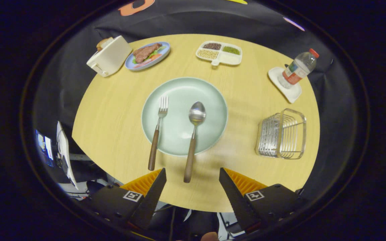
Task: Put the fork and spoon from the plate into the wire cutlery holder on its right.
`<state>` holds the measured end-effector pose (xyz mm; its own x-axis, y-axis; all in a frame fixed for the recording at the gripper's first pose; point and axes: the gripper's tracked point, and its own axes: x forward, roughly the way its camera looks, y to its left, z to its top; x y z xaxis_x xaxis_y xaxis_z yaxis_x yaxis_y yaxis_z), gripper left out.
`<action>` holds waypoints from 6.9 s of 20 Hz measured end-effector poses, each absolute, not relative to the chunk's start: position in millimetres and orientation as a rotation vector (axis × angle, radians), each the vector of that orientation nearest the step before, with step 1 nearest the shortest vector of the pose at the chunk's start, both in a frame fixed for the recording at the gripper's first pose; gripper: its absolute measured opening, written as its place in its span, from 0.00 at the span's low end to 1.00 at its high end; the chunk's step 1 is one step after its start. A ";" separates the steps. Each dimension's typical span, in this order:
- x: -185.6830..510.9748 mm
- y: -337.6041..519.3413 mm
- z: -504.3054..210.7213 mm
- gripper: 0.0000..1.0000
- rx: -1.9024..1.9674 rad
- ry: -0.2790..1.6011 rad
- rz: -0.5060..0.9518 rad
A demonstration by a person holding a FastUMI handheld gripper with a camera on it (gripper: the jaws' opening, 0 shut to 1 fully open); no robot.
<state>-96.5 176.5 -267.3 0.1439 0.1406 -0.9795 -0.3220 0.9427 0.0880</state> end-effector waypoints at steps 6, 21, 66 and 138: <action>-90.7 183.6 -296.3 0.84 -0.151 1.450 0.304; -89.4 186.0 -304.6 0.01 -0.047 1.505 0.259; -47.3 15.9 -218.9 0.04 0.246 1.689 0.048; -87.4 236.9 -250.6 0.01 0.127 1.448 0.204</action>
<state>-87.4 236.9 -250.6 0.1094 0.2150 -0.9705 -0.0617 0.9759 0.2093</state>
